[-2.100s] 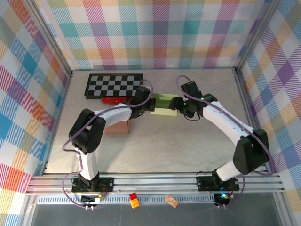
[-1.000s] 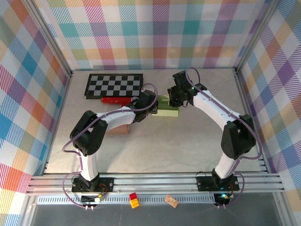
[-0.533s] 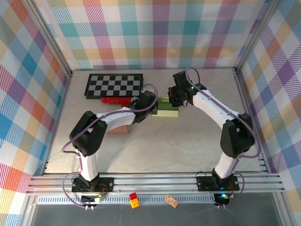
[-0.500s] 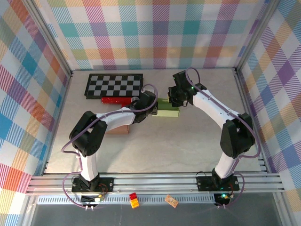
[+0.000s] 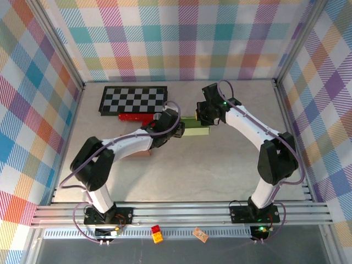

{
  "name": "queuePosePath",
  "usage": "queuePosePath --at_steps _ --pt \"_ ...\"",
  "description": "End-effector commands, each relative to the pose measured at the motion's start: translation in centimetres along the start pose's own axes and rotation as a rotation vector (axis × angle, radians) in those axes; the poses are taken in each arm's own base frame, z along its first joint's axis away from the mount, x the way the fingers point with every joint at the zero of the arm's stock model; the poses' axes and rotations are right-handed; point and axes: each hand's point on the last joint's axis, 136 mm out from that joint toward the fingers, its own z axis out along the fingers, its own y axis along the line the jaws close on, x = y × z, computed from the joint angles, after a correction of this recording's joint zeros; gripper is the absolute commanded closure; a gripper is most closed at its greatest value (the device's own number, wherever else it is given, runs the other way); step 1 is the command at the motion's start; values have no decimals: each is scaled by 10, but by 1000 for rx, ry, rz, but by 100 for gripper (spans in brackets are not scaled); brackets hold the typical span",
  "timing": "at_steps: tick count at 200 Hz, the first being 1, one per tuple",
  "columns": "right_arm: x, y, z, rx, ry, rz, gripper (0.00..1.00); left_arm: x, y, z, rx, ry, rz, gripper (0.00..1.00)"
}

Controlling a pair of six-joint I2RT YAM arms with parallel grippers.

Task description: Fold the paper box

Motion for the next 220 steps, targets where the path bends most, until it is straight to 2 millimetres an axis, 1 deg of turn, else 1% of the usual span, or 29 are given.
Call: queuePosePath --at_steps 1,19,32,59,76,86,95,101,130,148,171,182,198,220 --pt "-3 -10 -3 18 11 18 100 10 -17 -30 85 26 -18 52" --pt "0 -15 -2 26 26 11 100 18 -26 -51 139 36 -39 52" --pt "0 -17 -3 26 30 5 100 17 -27 -70 164 34 -85 53" --pt "2 -24 -5 26 51 -21 100 1 -24 -104 184 4 -157 53" --pt "4 -27 -3 17 73 -58 100 -10 -23 -114 182 -3 -176 48" --pt "4 -31 -1 13 84 -86 100 -14 -23 -111 193 17 -200 47" --pt "4 -34 1 0 94 -113 100 -19 -23 -105 206 40 -232 47" --pt "4 -34 3 -15 102 -131 100 -15 -20 -100 193 85 -251 47" --pt "4 -34 5 -85 119 -196 100 -20 -24 -75 217 173 -302 48" --pt "5 -37 8 -91 132 -212 100 -14 -17 -59 187 219 -333 48" --pt "8 -45 13 -67 159 -241 100 2 -2 -37 143 295 -400 50" --pt "7 -50 15 -58 164 -247 100 8 2 -27 136 325 -419 50" --pt "4 -58 18 -51 163 -244 100 11 5 -18 129 344 -447 50" --pt "5 -66 24 -44 186 -246 99 16 9 -4 128 353 -482 50"
